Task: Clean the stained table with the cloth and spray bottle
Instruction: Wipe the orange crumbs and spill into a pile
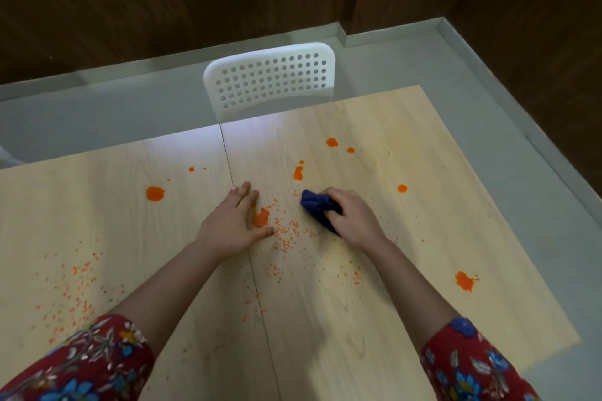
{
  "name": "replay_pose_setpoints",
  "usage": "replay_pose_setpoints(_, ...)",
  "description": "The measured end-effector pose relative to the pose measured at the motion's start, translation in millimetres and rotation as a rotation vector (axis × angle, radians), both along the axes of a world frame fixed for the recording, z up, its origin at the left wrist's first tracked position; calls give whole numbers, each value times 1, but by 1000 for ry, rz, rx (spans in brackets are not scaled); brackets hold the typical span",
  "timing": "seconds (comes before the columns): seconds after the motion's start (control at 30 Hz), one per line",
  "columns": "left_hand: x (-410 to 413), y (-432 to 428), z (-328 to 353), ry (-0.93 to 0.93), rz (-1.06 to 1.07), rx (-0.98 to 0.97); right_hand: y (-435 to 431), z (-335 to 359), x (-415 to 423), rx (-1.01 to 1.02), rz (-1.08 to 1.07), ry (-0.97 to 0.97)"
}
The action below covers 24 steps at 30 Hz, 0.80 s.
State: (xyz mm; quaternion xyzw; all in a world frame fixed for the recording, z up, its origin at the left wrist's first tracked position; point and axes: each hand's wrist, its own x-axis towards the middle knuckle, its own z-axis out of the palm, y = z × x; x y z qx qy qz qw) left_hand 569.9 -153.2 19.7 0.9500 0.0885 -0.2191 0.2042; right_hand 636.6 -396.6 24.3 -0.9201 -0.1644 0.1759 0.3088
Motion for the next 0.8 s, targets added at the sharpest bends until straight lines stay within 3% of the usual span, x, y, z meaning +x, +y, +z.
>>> replay_pose_setpoints(0.13,-2,-23,8,-81,-225,121,-27,12,8,196,-375,-11)
replay_pose_setpoints(0.23,-7,-51,11,-90,-376,140,-52,17,52,129,-579,-56)
replay_pose_setpoints(0.4,-15,-76,2,-43,-441,168,-62,18,73,48,-440,215)
replay_pose_setpoints(0.53,-18,-76,0,-52,-416,135,-46,5,6,89,-217,187)
replay_pose_setpoints(0.6,-17,-77,1,-50,-413,129,-51,1,-15,193,-238,169)
replay_pose_setpoints(0.7,-13,-78,2,-48,-413,150,-87,5,-6,288,-566,-12)
replay_pose_setpoints(0.8,-10,-80,4,-55,-425,186,-141,6,21,168,-927,-97)
